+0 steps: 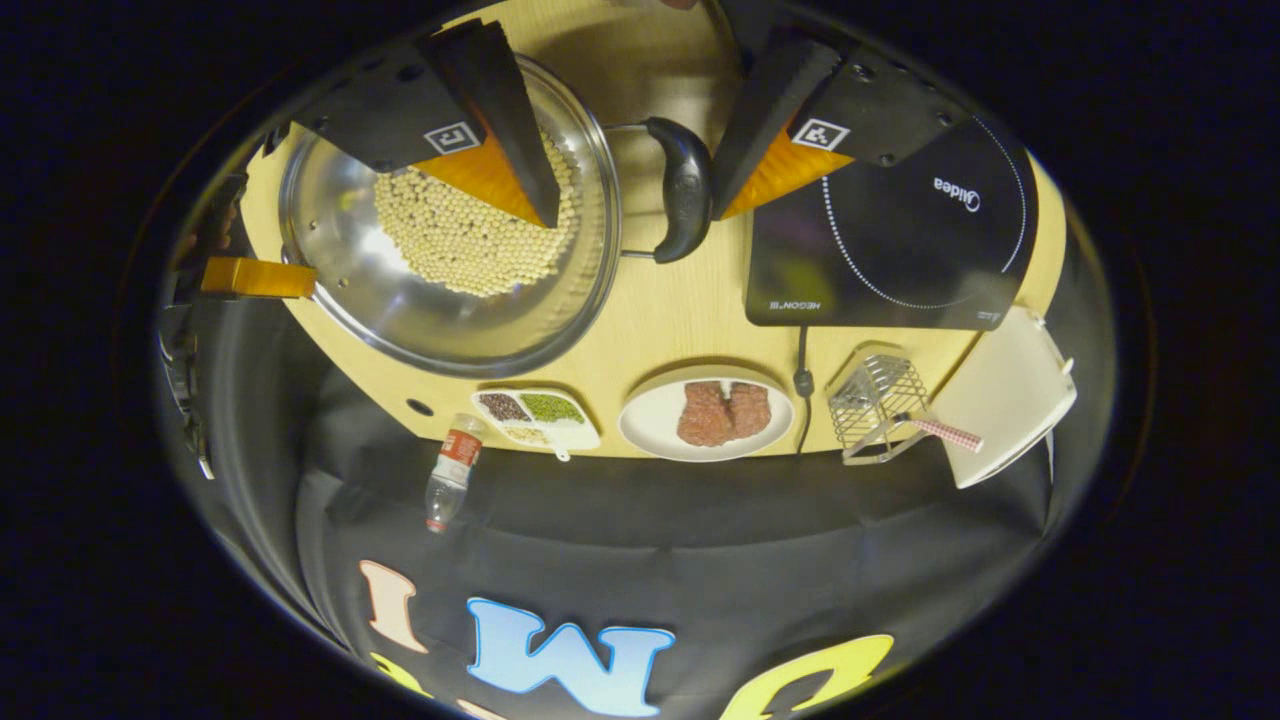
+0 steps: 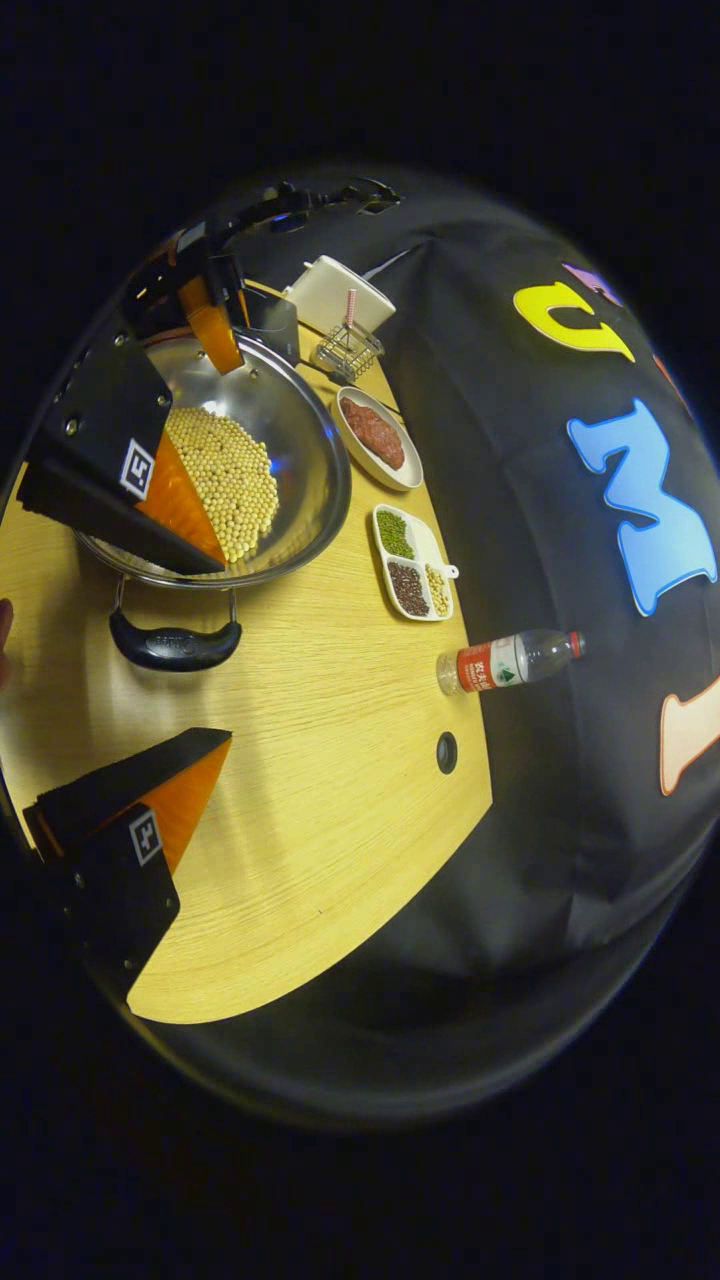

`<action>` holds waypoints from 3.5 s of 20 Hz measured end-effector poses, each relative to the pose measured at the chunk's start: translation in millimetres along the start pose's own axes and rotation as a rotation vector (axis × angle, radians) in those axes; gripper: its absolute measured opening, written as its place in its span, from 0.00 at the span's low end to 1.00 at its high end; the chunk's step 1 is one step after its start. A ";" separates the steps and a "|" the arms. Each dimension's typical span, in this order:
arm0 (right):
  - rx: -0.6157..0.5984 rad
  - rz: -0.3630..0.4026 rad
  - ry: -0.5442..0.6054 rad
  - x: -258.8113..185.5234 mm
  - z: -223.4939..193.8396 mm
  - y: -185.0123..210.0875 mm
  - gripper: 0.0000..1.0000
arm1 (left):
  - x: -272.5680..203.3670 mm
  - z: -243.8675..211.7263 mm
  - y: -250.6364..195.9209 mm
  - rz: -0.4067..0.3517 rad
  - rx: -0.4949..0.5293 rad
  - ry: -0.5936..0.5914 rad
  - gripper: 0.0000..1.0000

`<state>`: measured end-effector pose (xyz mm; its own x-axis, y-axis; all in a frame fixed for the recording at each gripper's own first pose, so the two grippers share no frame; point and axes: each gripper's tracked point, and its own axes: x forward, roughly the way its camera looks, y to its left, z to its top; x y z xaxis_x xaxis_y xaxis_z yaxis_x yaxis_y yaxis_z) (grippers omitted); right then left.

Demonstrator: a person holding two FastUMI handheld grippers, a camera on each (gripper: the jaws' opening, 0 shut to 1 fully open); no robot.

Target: First push the handle of the pot to place it horizontally, then grasp the pot with both hands and set it on the induction cooktop.

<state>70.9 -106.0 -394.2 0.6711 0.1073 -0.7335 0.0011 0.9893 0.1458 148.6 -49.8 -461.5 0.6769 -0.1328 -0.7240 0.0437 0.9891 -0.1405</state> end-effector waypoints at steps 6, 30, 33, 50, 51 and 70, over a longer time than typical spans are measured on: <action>0.012 -0.002 0.049 17.4 -18.5 5.7 0.92 | 8.0 -1.2 14.2 0.030 -0.013 -0.002 0.68; 0.002 -0.076 0.009 -20.6 -6.8 30.6 0.59 | -47.6 18.8 22.5 0.046 -0.043 -0.086 0.66; -0.002 -0.068 -0.004 -38.5 -0.8 45.5 0.59 | -72.9 29.6 30.6 0.056 -0.042 -0.111 0.66; -0.085 0.012 -0.032 -80.0 4.4 187.4 0.59 | -195.2 33.9 157.6 0.147 -0.086 -0.168 0.63; -0.087 0.017 -0.030 -78.7 3.6 196.4 0.59 | -197.6 33.8 166.3 0.152 -0.090 -0.170 0.63; -0.101 0.058 0.030 -16.8 -25.6 305.7 0.59 | -192.1 10.0 301.1 0.227 -0.126 -0.158 0.63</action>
<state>41.0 197.2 -354.3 0.6457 0.1663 -0.7453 -0.1132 0.9861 0.1220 39.0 274.1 -358.0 0.7652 0.1118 -0.6341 -0.2063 0.9755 -0.0770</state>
